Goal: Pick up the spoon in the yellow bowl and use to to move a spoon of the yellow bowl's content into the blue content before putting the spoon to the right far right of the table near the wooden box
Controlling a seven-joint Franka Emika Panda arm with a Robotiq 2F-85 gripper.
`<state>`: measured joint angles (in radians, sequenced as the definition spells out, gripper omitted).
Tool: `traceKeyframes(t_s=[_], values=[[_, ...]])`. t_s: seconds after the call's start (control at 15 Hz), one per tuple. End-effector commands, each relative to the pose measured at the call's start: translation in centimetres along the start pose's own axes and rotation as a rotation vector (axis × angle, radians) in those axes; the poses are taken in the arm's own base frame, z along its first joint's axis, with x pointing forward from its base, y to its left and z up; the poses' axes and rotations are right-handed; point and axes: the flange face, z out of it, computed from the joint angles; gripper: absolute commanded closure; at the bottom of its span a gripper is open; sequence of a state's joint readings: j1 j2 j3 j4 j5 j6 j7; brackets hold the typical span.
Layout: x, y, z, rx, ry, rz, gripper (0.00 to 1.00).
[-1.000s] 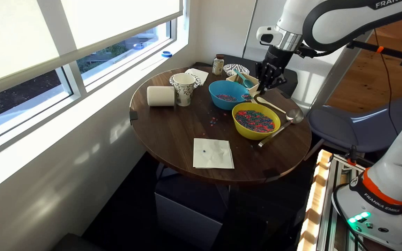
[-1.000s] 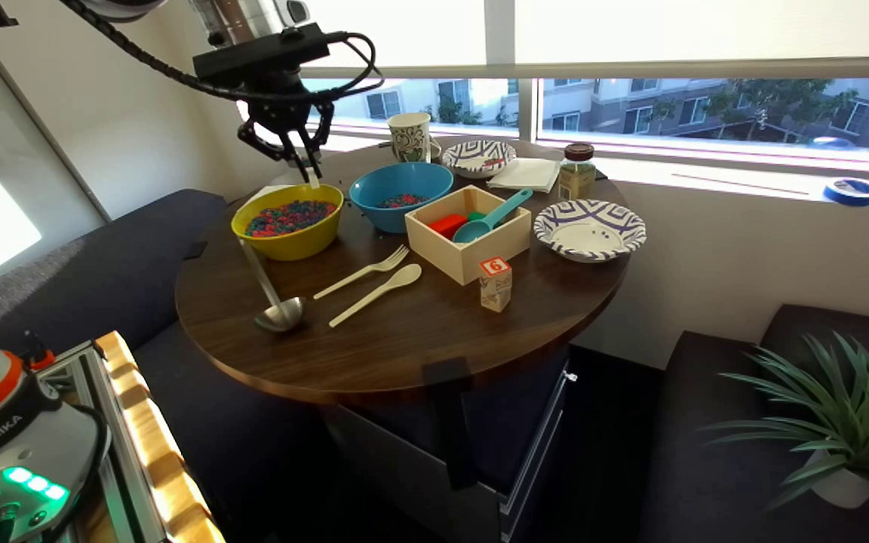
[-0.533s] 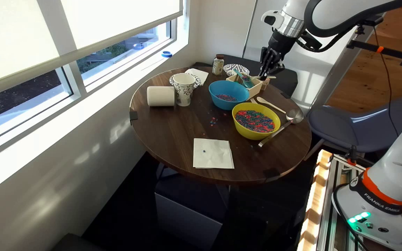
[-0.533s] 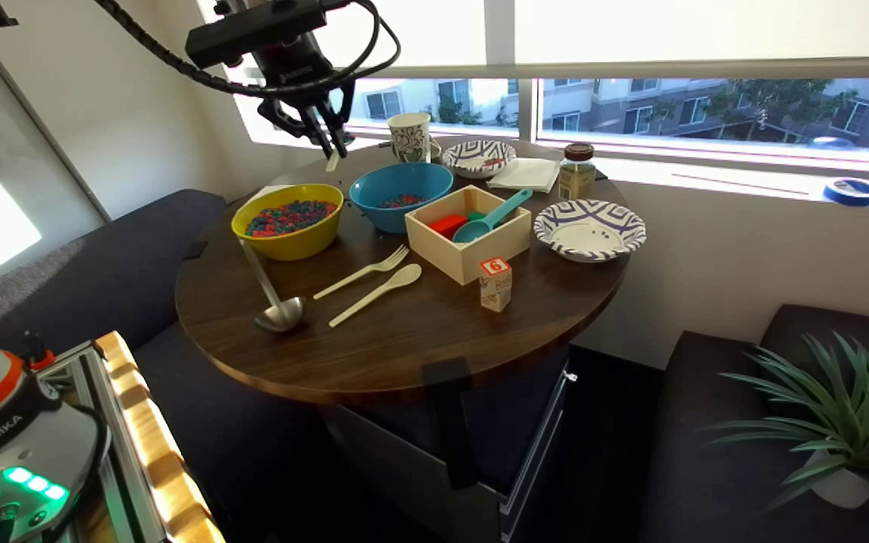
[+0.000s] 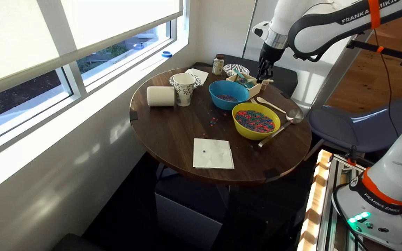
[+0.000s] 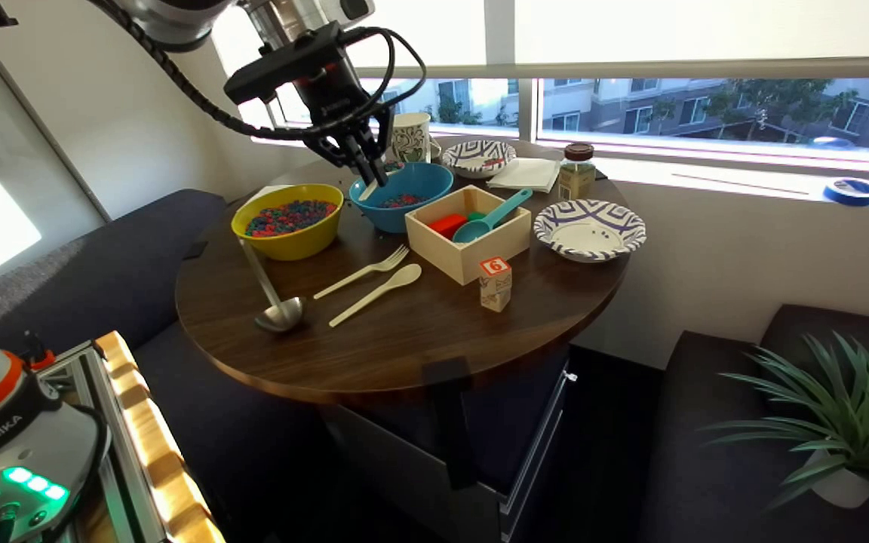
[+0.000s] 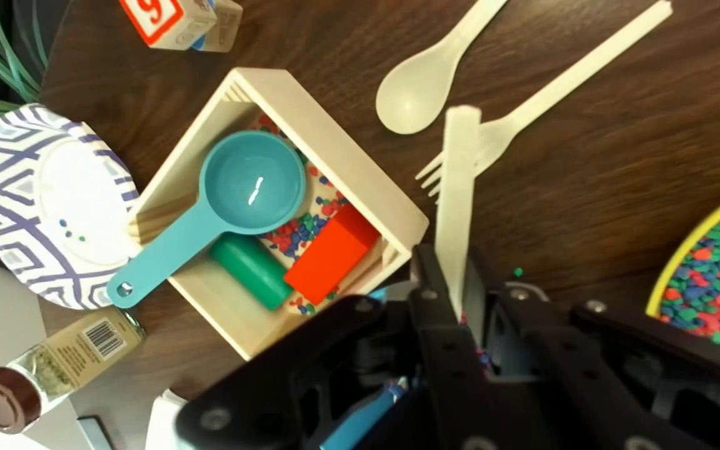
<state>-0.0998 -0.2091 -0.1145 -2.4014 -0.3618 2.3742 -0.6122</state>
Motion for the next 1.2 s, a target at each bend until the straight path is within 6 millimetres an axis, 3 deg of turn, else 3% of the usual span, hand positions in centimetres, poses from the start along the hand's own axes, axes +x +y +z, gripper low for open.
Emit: traceKeyframes(t_s=[0.0, 0.33, 0.6, 0.93, 1.13], values=[[2.8, -0.6, 1.6, -0.078, -0.103, -0.011, 0.97], [6.7, -3.5, 2.0, -0.209, -0.233, -0.144, 0.97], [8.6, -6.4, 1.3, -0.365, -0.323, -0.295, 0.97], [9.8, -9.0, 0.5, -0.593, -0.393, -0.447, 0.97], [9.7, -10.2, 1.2, -0.720, -0.443, -0.524, 0.97]])
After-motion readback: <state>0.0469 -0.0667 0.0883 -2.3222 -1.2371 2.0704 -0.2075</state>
